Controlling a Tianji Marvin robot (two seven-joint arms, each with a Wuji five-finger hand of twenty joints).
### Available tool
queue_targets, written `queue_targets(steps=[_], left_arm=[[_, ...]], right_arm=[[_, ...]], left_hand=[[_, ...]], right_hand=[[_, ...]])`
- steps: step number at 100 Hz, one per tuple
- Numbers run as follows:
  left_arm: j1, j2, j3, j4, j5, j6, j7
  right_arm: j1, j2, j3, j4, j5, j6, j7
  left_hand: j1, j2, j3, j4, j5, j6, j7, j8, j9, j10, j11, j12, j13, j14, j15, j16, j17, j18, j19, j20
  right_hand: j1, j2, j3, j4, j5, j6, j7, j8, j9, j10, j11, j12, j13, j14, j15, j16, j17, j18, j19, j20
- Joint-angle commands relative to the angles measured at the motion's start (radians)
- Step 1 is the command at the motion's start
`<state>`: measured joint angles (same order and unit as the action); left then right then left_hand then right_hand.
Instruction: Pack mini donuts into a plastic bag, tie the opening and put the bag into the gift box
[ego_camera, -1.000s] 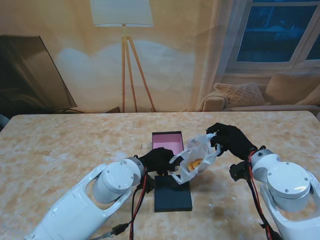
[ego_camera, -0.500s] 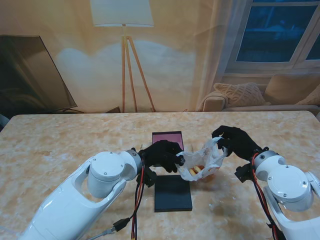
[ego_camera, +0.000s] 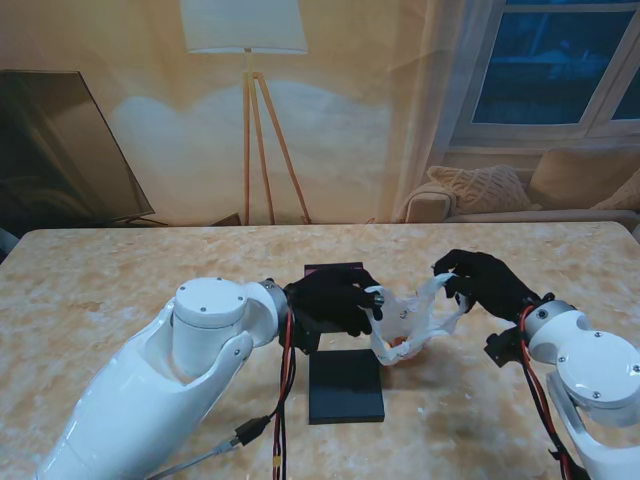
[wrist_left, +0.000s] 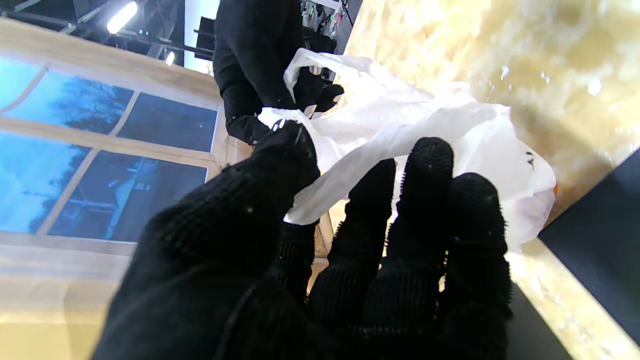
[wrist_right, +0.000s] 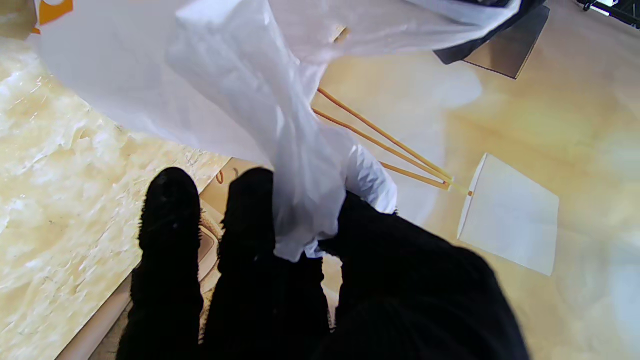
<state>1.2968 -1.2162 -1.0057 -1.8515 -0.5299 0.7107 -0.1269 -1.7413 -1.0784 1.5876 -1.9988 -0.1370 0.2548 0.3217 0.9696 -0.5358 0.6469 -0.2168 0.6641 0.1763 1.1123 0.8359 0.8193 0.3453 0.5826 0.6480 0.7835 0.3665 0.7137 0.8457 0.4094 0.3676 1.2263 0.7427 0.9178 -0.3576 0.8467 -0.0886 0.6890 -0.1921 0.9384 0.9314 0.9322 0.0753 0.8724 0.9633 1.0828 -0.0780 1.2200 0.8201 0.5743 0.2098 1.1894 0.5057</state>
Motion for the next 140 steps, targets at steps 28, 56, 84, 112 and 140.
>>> queue_targets(steps=[28,56,84,112,140], left_arm=[[-0.028,-0.043,0.024,0.031,-0.043,0.003,0.021],[-0.035,-0.02,0.022,0.071,-0.006,-0.051,-0.048],[-0.016,0.02,0.013,0.13,0.108,-0.278,-0.125],[0.007,0.029,-0.027,0.19,0.072,-0.378,-0.174],[-0.038,0.043,-0.008,0.279,0.022,-0.447,-0.309]], right_arm=[[-0.014,-0.003,-0.012,0.009,-0.02,-0.005,0.003],[-0.006,-0.009,-0.02,0.02,-0.014,0.005,-0.019],[0.033,-0.005,-0.037,0.026,-0.02,0.033,-0.005],[0.049,-0.008,-0.049,0.035,-0.015,0.057,-0.013],[0.048,-0.007,-0.046,0.033,0.012,0.059,-0.002]], left_hand=[[0.027,0.05,-0.064,0.033,-0.031,-0.028,0.004,0.009,-0.023,-0.016,0.009,-0.038,-0.032,0.02,0.022,0.026,-0.064,-0.013,-0.005,0.021],[-0.1,0.143,-0.031,0.068,0.011,0.083,-0.605,-0.325,-0.113,0.005,-0.071,-0.097,-0.12,0.032,-0.04,0.023,-0.137,-0.006,-0.077,0.043],[-0.265,0.211,-0.009,0.099,0.014,0.097,-0.863,-0.419,-0.175,0.004,-0.131,-0.126,-0.146,0.031,-0.05,0.034,-0.169,0.003,-0.109,0.057],[-0.039,0.382,-0.301,0.106,0.0,-0.028,-0.881,-0.35,-0.215,0.014,-0.191,-0.141,-0.156,0.041,-0.061,0.048,-0.185,0.022,-0.169,0.057],[0.116,0.317,-0.01,0.143,0.018,-0.202,-0.795,-0.428,-0.277,-0.04,-0.257,-0.15,-0.23,0.005,-0.141,0.047,-0.236,0.013,-0.257,0.069]], right_hand=[[0.003,0.025,0.012,0.019,0.023,0.002,0.022,0.01,0.006,-0.022,0.04,0.029,-0.002,-0.008,0.033,0.034,-0.006,0.002,0.028,0.028],[0.001,0.026,0.014,0.02,0.024,0.002,0.02,0.016,0.007,-0.024,0.041,0.032,-0.002,-0.01,0.036,0.035,-0.005,0.002,0.028,0.031],[-0.002,0.026,0.018,0.019,0.024,0.002,0.018,0.022,0.007,-0.023,0.043,0.033,-0.001,-0.01,0.037,0.035,-0.005,0.002,0.027,0.033],[-0.003,0.026,0.018,0.018,0.024,0.001,0.018,0.022,0.006,-0.022,0.044,0.032,-0.002,-0.011,0.037,0.035,-0.005,0.003,0.026,0.033],[-0.002,0.027,0.018,0.018,0.025,0.0,0.018,0.023,0.006,-0.024,0.043,0.032,-0.002,-0.012,0.037,0.034,-0.005,0.001,0.025,0.033]])
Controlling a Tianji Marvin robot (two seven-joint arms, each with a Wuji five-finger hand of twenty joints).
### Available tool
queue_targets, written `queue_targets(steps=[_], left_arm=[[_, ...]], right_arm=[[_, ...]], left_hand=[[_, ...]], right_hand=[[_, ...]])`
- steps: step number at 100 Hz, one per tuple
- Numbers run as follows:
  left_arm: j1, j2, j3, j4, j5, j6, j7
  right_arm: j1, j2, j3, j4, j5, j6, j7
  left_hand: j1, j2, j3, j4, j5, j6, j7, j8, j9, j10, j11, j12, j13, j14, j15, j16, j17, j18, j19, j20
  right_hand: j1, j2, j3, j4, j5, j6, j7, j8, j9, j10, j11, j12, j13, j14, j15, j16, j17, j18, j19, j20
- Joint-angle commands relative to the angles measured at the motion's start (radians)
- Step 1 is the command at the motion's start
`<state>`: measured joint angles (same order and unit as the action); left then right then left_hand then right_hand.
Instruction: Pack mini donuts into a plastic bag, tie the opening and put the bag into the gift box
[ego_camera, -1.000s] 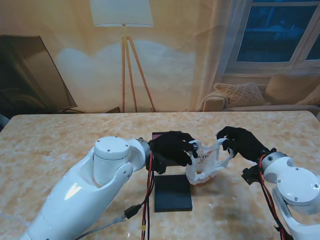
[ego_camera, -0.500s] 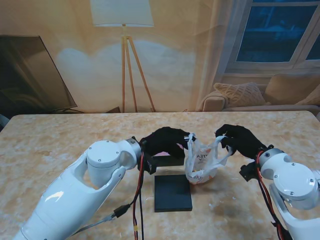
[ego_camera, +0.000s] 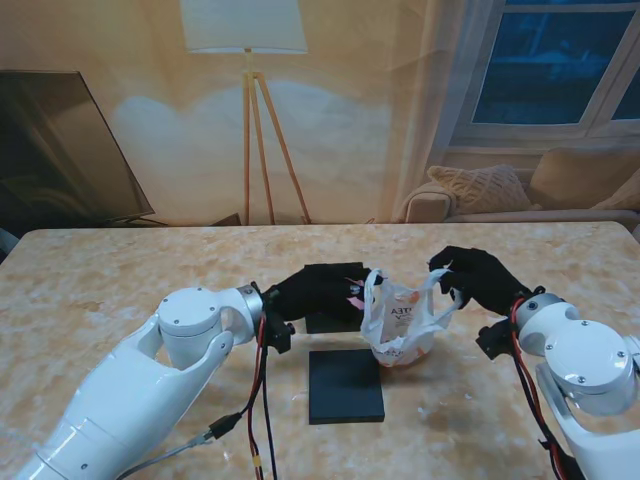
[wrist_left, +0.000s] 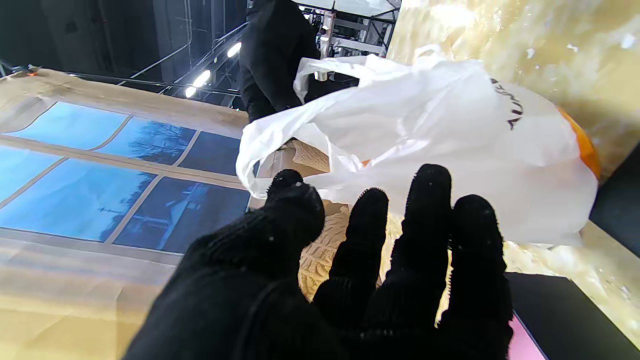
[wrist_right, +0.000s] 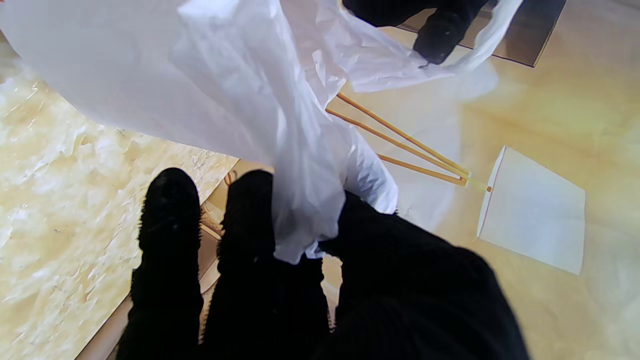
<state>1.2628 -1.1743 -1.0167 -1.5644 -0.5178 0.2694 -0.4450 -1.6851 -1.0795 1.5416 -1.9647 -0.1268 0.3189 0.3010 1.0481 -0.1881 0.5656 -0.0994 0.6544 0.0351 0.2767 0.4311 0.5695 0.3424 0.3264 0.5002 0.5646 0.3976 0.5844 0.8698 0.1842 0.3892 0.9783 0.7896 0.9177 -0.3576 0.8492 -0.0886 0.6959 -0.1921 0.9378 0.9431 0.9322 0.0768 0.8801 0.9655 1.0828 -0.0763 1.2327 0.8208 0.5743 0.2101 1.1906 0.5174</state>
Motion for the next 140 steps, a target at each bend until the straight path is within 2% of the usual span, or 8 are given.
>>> queue_targets(steps=[1,16,23,37,62,91,123,140], left_arm=[[-0.005,0.001,0.004,-0.008,0.012,-0.008,0.01],[-0.02,0.003,0.036,-0.001,0.079,-0.053,0.032],[-0.022,0.001,0.048,-0.006,0.1,-0.055,0.055],[-0.025,-0.01,0.076,-0.017,0.135,-0.065,0.119],[-0.035,-0.031,0.106,-0.028,0.128,-0.042,0.176],[-0.068,-0.016,0.121,-0.011,0.179,-0.026,0.127],[-0.083,0.023,0.113,0.011,0.285,-0.139,0.053],[-0.103,0.04,0.128,0.024,0.316,-0.183,0.005]], right_arm=[[-0.008,-0.005,0.0,-0.001,0.003,-0.006,0.019],[-0.008,-0.004,0.003,0.003,0.012,-0.014,0.028],[-0.008,-0.004,0.003,0.005,0.015,-0.017,0.031],[-0.006,-0.003,0.001,0.007,0.023,-0.017,0.037],[-0.002,0.001,0.0,0.011,0.042,-0.018,0.057],[0.006,0.004,-0.002,0.02,0.045,-0.032,0.071],[0.015,0.001,-0.013,0.023,0.037,-0.023,0.059],[0.02,0.001,-0.019,0.024,0.037,-0.016,0.059]], left_hand=[[0.044,-0.033,0.078,0.026,0.03,-0.065,0.043,-0.024,-0.027,-0.039,0.001,0.0,-0.01,-0.03,-0.01,0.024,-0.01,-0.011,-0.01,0.023],[0.126,-0.113,0.117,-0.029,0.056,-0.113,0.149,-0.031,-0.027,-0.07,0.059,0.059,0.021,-0.073,-0.022,0.231,0.0,-0.041,-0.007,0.036],[0.107,-0.163,0.159,-0.043,0.083,-0.121,0.206,-0.027,-0.016,-0.082,0.094,0.092,0.035,-0.081,-0.025,0.286,0.004,-0.05,-0.001,0.035],[0.082,-0.305,0.203,-0.098,0.154,-0.117,0.336,-0.025,0.035,-0.108,0.142,0.343,0.084,-0.097,0.03,0.395,0.028,-0.06,0.032,0.034],[0.006,-0.392,0.247,-0.125,0.188,-0.128,0.42,-0.095,0.08,-0.125,0.217,0.519,0.099,-0.133,0.199,0.456,0.042,-0.067,0.074,0.04],[0.118,-0.287,0.138,-0.106,0.236,-0.074,0.505,-0.083,0.07,-0.101,0.13,0.637,0.046,-0.103,0.185,0.513,-0.012,-0.059,0.051,0.034],[0.15,-0.281,0.127,-0.109,0.248,-0.091,0.481,-0.063,0.051,-0.105,0.15,0.777,0.019,-0.118,0.259,0.618,-0.021,-0.066,0.043,0.04],[0.189,-0.208,0.084,-0.102,0.182,-0.129,0.363,-0.077,0.021,-0.099,0.172,0.861,-0.015,-0.122,0.332,0.686,-0.04,-0.076,0.03,0.051]], right_hand=[[-0.002,0.027,0.015,0.018,0.018,0.0,0.018,0.011,0.005,-0.026,0.035,0.03,-0.002,-0.013,0.024,0.034,-0.005,0.001,0.024,0.022],[-0.002,0.028,0.014,0.018,0.017,0.0,0.018,0.011,0.006,-0.026,0.035,0.03,-0.003,-0.013,0.023,0.033,-0.005,0.0,0.023,0.022],[-0.002,0.028,0.013,0.018,0.017,0.0,0.018,0.011,0.006,-0.026,0.035,0.029,-0.003,-0.014,0.023,0.033,-0.005,-0.001,0.022,0.022],[-0.002,0.028,0.014,0.018,0.017,0.0,0.018,0.011,0.005,-0.026,0.035,0.03,-0.002,-0.013,0.023,0.033,-0.004,0.0,0.022,0.022],[-0.002,0.028,0.013,0.018,0.017,-0.001,0.017,0.01,0.006,-0.026,0.034,0.03,-0.002,-0.014,0.023,0.033,-0.004,0.001,0.021,0.022],[-0.002,0.028,0.012,0.018,0.017,-0.002,0.017,0.011,0.006,-0.028,0.033,0.03,-0.003,-0.016,0.021,0.033,-0.004,-0.002,0.02,0.022],[-0.002,0.029,0.012,0.018,0.016,-0.002,0.017,0.011,0.005,-0.029,0.034,0.03,-0.003,-0.016,0.021,0.033,-0.002,-0.001,0.02,0.022],[-0.002,0.029,0.011,0.017,0.015,-0.001,0.017,0.011,0.004,-0.029,0.033,0.029,-0.003,-0.016,0.021,0.033,-0.004,-0.003,0.019,0.021]])
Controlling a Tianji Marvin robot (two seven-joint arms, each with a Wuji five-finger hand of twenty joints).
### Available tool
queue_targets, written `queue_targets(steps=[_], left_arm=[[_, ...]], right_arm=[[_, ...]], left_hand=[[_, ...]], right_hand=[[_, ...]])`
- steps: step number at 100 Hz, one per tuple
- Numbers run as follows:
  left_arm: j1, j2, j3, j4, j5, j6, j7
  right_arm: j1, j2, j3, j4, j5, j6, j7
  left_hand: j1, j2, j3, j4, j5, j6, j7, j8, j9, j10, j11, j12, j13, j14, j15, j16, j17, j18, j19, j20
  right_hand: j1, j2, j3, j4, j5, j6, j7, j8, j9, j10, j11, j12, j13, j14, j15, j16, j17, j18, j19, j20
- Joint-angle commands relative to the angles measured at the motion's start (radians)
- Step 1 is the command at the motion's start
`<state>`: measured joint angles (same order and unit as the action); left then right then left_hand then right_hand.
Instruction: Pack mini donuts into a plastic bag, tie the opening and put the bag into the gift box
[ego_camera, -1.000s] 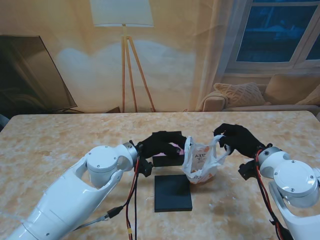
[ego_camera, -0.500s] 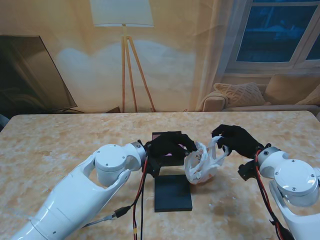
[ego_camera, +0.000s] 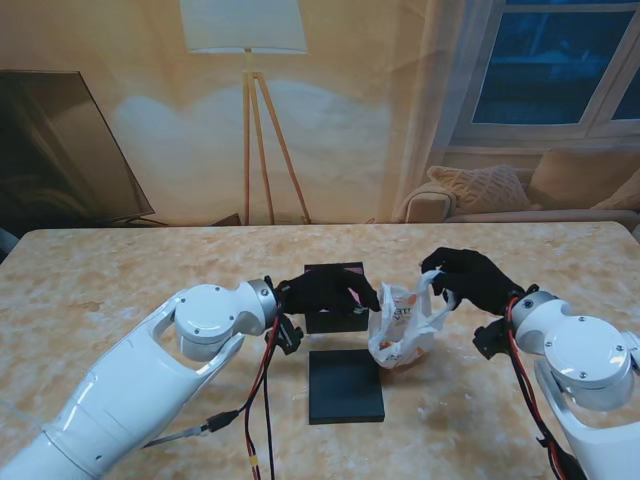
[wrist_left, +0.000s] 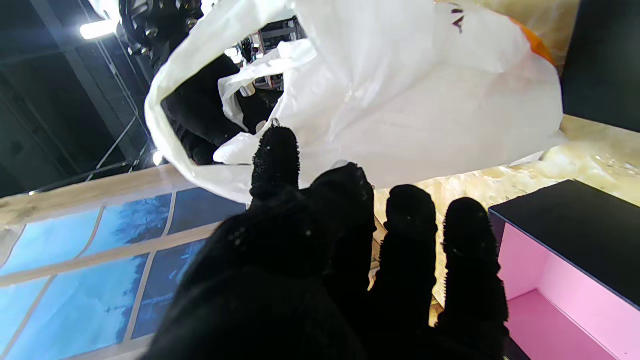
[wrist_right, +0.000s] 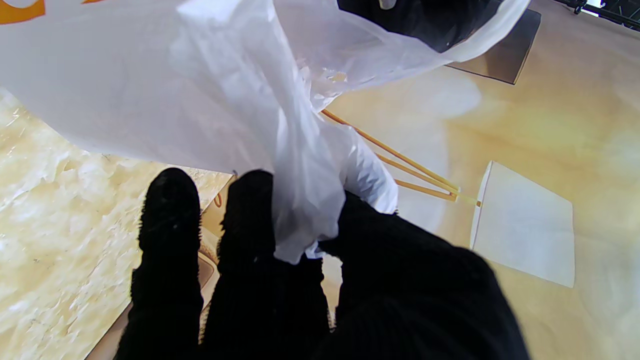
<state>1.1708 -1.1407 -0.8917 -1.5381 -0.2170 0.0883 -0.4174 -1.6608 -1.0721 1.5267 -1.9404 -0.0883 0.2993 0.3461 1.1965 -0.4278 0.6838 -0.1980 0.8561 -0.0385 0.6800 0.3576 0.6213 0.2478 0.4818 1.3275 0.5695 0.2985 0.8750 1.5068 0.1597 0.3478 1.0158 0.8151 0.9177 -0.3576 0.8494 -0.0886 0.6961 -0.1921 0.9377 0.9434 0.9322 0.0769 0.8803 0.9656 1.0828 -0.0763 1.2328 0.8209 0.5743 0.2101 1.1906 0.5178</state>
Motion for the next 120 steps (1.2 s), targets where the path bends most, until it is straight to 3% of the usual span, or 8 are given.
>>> queue_targets(steps=[1,17,29,38,44,61,71,120], left_arm=[[-0.012,0.007,0.005,-0.002,0.02,-0.005,-0.023],[-0.021,0.004,0.03,-0.005,0.078,-0.033,0.014],[-0.024,-0.001,0.041,-0.003,0.085,-0.031,0.032],[-0.023,-0.003,0.042,-0.002,0.084,-0.029,0.04],[-0.023,-0.001,0.041,-0.002,0.086,-0.03,0.036],[-0.014,0.012,0.028,-0.007,0.112,-0.053,0.014],[0.004,0.014,0.019,-0.017,0.128,-0.078,0.029],[0.04,0.034,0.04,-0.077,0.206,-0.135,0.028]], right_arm=[[-0.005,-0.006,-0.004,-0.001,-0.001,0.004,0.014],[-0.005,-0.005,-0.005,-0.001,0.004,0.004,0.019],[-0.006,-0.005,-0.005,-0.001,0.01,0.002,0.023],[-0.008,-0.005,-0.005,-0.003,0.012,0.001,0.024],[-0.009,-0.005,-0.005,-0.004,0.011,0.001,0.023],[-0.012,-0.005,-0.006,-0.008,0.009,0.001,0.021],[-0.01,-0.006,-0.009,-0.009,0.009,0.004,0.019],[-0.001,-0.008,-0.021,-0.01,0.008,0.02,0.008]], left_hand=[[0.041,0.034,-0.036,-0.003,-0.024,-0.057,-0.044,-0.004,-0.033,-0.004,0.016,0.035,-0.022,-0.023,0.043,0.049,-0.017,-0.035,-0.008,0.025],[0.015,0.054,-0.077,0.002,-0.097,-0.08,-0.117,-0.024,-0.067,0.003,-0.023,0.004,-0.056,-0.022,0.023,0.012,-0.028,-0.041,-0.022,0.026],[-0.092,0.095,0.002,0.019,-0.137,-0.088,-0.151,-0.025,-0.177,0.016,0.016,-0.21,-0.101,-0.024,-0.028,-0.039,-0.039,-0.046,-0.043,0.025],[-0.137,0.11,0.03,0.04,-0.151,-0.088,-0.159,-0.027,-0.24,0.022,0.003,-0.541,-0.143,-0.025,-0.103,-0.131,-0.052,-0.048,-0.062,0.015],[-0.17,0.136,0.053,0.081,-0.151,-0.093,-0.158,-0.026,-0.264,0.022,-0.096,-0.689,-0.2,-0.027,-0.198,-0.369,-0.07,-0.046,-0.105,-0.007],[-0.146,0.14,0.067,0.084,-0.098,-0.094,-0.107,-0.006,-0.313,-0.006,-0.265,-0.97,-0.305,-0.005,-0.563,-0.817,-0.126,-0.036,-0.286,-0.102],[-0.123,0.147,0.084,0.085,-0.068,-0.093,-0.077,0.004,-0.328,-0.016,-0.272,-1.013,-0.354,0.001,-0.669,-0.96,-0.145,-0.035,-0.378,-0.163],[-0.125,0.187,0.031,0.078,-0.101,-0.077,-0.114,-0.009,-0.398,0.031,-0.306,-1.109,-0.453,0.03,-0.744,-1.081,-0.173,-0.011,-0.482,-0.235]], right_hand=[[-0.001,0.029,0.011,0.017,0.015,-0.001,0.018,0.01,0.004,-0.029,0.033,0.029,-0.003,-0.016,0.021,0.033,-0.004,-0.003,0.019,0.021],[-0.001,0.029,0.011,0.017,0.015,-0.002,0.018,0.01,0.004,-0.029,0.033,0.029,-0.003,-0.016,0.021,0.033,-0.004,-0.002,0.019,0.021],[-0.001,0.03,0.01,0.017,0.015,-0.002,0.018,0.01,0.004,-0.03,0.033,0.029,-0.003,-0.016,0.021,0.033,-0.004,-0.001,0.019,0.021],[-0.001,0.029,0.01,0.017,0.016,-0.002,0.018,0.01,0.005,-0.029,0.033,0.029,-0.003,-0.016,0.021,0.033,-0.004,-0.002,0.018,0.021],[-0.001,0.029,0.01,0.017,0.016,-0.001,0.018,0.009,0.005,-0.028,0.033,0.029,-0.003,-0.016,0.021,0.033,-0.003,-0.002,0.019,0.021],[-0.001,0.029,0.01,0.017,0.016,-0.002,0.018,0.009,0.005,-0.029,0.033,0.029,-0.003,-0.016,0.02,0.033,-0.003,-0.002,0.018,0.021],[-0.001,0.029,0.01,0.017,0.015,-0.003,0.018,0.009,0.006,-0.03,0.033,0.029,-0.003,-0.016,0.02,0.033,-0.003,-0.002,0.018,0.021],[0.0,0.03,0.009,0.016,0.014,-0.002,0.019,0.009,0.003,-0.03,0.033,0.028,-0.004,-0.015,0.019,0.032,-0.003,-0.003,0.016,0.02]])
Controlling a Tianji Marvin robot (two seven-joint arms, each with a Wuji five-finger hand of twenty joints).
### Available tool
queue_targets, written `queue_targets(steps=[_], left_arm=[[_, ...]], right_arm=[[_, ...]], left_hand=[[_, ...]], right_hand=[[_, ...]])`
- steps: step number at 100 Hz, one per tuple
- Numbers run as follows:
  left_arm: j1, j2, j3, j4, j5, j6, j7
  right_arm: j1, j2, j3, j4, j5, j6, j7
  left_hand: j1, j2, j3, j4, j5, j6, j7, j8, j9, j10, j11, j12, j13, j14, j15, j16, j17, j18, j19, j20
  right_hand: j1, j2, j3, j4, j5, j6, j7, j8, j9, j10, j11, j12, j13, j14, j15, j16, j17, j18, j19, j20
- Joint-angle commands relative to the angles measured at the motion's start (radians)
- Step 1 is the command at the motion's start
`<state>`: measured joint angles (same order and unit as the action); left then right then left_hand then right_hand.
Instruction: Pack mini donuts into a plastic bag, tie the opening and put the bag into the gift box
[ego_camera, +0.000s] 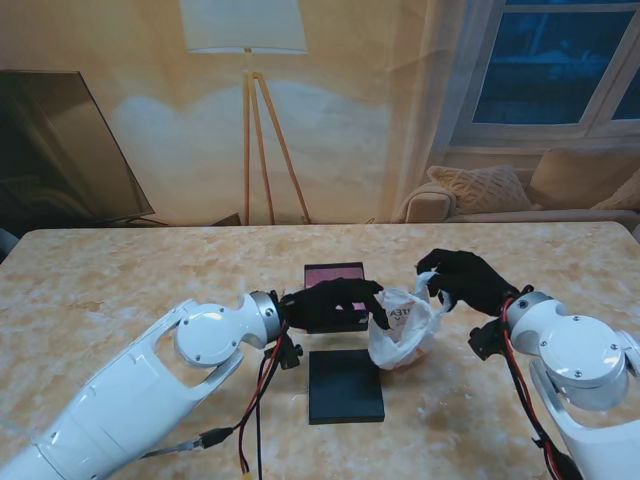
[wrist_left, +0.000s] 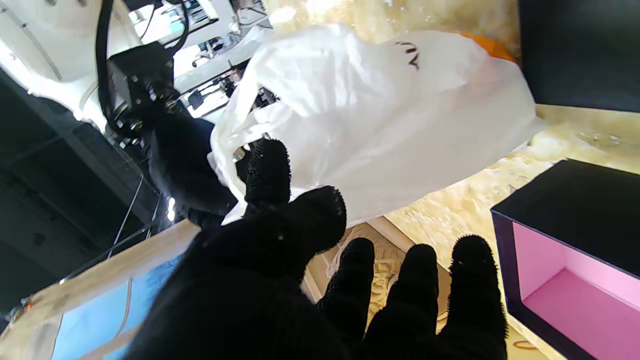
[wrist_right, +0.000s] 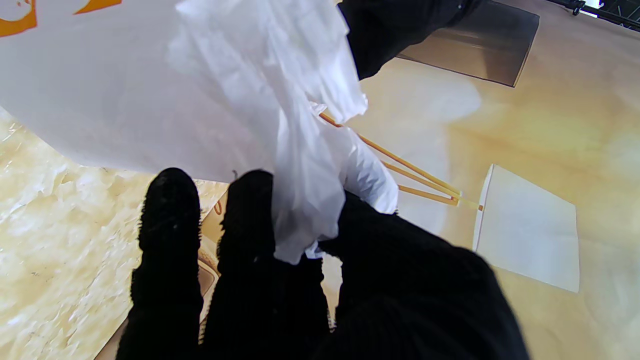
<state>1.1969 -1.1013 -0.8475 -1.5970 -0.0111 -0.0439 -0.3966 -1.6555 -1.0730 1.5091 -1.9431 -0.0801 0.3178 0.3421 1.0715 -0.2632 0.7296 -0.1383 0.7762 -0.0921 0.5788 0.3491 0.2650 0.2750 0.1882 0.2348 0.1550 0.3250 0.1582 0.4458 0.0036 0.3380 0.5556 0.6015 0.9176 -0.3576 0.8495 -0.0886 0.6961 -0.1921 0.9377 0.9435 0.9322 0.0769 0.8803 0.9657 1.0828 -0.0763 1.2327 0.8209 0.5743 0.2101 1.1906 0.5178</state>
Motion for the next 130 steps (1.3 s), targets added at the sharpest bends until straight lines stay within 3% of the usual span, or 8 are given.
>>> queue_targets(steps=[1,26,50,57,72,90,112,130], left_arm=[[0.016,-0.005,-0.006,-0.019,0.003,-0.004,0.01],[0.03,0.004,-0.006,-0.044,0.092,-0.055,0.037],[-0.021,0.009,0.052,-0.039,0.083,-0.045,-0.006],[-0.035,0.009,0.068,-0.036,0.085,-0.041,-0.015],[-0.072,0.015,0.094,-0.029,0.127,-0.022,-0.035],[-0.074,0.021,0.085,-0.031,0.191,-0.028,-0.028],[-0.056,0.014,0.068,-0.03,0.204,-0.008,0.004],[-0.034,-0.001,0.061,-0.025,0.208,0.015,0.06]], right_arm=[[-0.007,-0.007,-0.003,-0.008,-0.001,0.002,0.011],[-0.006,-0.009,-0.008,-0.01,-0.002,0.007,0.003],[-0.005,-0.01,-0.009,-0.012,0.0,0.011,0.002],[-0.006,-0.009,-0.009,-0.013,0.001,0.01,0.003],[-0.009,-0.01,-0.007,-0.017,0.004,0.008,0.002],[-0.016,-0.009,-0.003,-0.021,0.006,0.0,0.005],[-0.018,-0.007,-0.001,-0.022,0.007,-0.001,0.013],[-0.017,-0.005,-0.002,-0.021,0.009,0.003,0.02]], left_hand=[[-0.001,0.022,-0.015,0.019,-0.02,-0.023,-0.012,0.0,-0.043,0.004,-0.012,-0.017,-0.039,0.004,-0.028,-0.021,-0.016,-0.001,-0.023,-0.021],[-0.025,0.029,-0.022,0.018,-0.041,-0.023,-0.024,0.0,-0.058,-0.005,-0.011,-0.025,-0.055,0.003,-0.037,-0.037,-0.02,0.003,-0.04,-0.029],[-0.052,0.059,-0.092,0.012,-0.097,-0.011,-0.108,-0.026,-0.094,-0.015,-0.027,-0.047,-0.089,-0.001,-0.056,-0.066,-0.033,0.007,-0.092,-0.055],[-0.057,0.068,-0.137,-0.006,-0.122,0.009,-0.147,-0.031,-0.1,-0.013,-0.035,-0.05,-0.092,0.0,-0.059,-0.071,-0.032,0.007,-0.1,-0.056],[-0.12,0.114,-0.202,0.035,-0.193,0.069,-0.261,-0.048,-0.116,-0.03,-0.076,-0.047,-0.104,-0.006,-0.062,-0.073,-0.034,0.007,-0.129,-0.051],[-0.146,0.128,-0.242,0.044,-0.246,0.13,-0.339,-0.067,-0.12,-0.039,-0.086,-0.03,-0.093,-0.007,-0.058,-0.07,-0.025,0.01,-0.139,-0.038],[-0.139,0.132,-0.254,0.049,-0.306,0.146,-0.396,-0.084,-0.095,-0.024,-0.059,-0.006,-0.029,0.003,-0.027,-0.048,0.011,0.02,-0.106,-0.006],[-0.124,0.13,-0.253,0.051,-0.307,0.136,-0.39,-0.074,-0.054,0.002,-0.041,0.016,0.027,0.011,0.006,-0.01,0.028,0.024,-0.029,0.032]], right_hand=[[0.001,0.03,0.009,0.016,0.014,-0.002,0.019,0.009,0.003,-0.028,0.033,0.028,-0.004,-0.015,0.019,0.032,-0.003,-0.002,0.016,0.02],[0.001,0.03,0.009,0.016,0.013,-0.001,0.019,0.008,0.004,-0.029,0.033,0.028,-0.004,-0.015,0.019,0.032,-0.003,-0.004,0.015,0.019],[0.002,0.029,0.009,0.016,0.015,0.002,0.02,0.006,0.005,-0.029,0.033,0.027,-0.004,-0.015,0.019,0.032,-0.002,-0.002,0.016,0.019],[0.002,0.028,0.009,0.015,0.015,0.002,0.019,0.006,0.004,-0.029,0.033,0.027,-0.004,-0.015,0.019,0.032,-0.003,-0.002,0.015,0.019],[0.002,0.027,0.01,0.015,0.015,0.004,0.019,0.004,0.004,-0.028,0.033,0.027,-0.004,-0.015,0.019,0.032,-0.004,-0.001,0.015,0.019],[0.002,0.027,0.01,0.015,0.016,0.002,0.019,0.003,0.005,-0.029,0.033,0.027,-0.004,-0.015,0.019,0.032,-0.002,-0.003,0.016,0.019],[0.001,0.028,0.01,0.015,0.017,0.002,0.019,0.004,0.006,-0.028,0.033,0.027,-0.003,-0.015,0.017,0.032,-0.002,-0.001,0.015,0.019],[0.001,0.027,0.01,0.015,0.018,0.003,0.018,0.004,0.006,-0.027,0.032,0.027,-0.003,-0.013,0.018,0.032,-0.003,-0.001,0.015,0.019]])
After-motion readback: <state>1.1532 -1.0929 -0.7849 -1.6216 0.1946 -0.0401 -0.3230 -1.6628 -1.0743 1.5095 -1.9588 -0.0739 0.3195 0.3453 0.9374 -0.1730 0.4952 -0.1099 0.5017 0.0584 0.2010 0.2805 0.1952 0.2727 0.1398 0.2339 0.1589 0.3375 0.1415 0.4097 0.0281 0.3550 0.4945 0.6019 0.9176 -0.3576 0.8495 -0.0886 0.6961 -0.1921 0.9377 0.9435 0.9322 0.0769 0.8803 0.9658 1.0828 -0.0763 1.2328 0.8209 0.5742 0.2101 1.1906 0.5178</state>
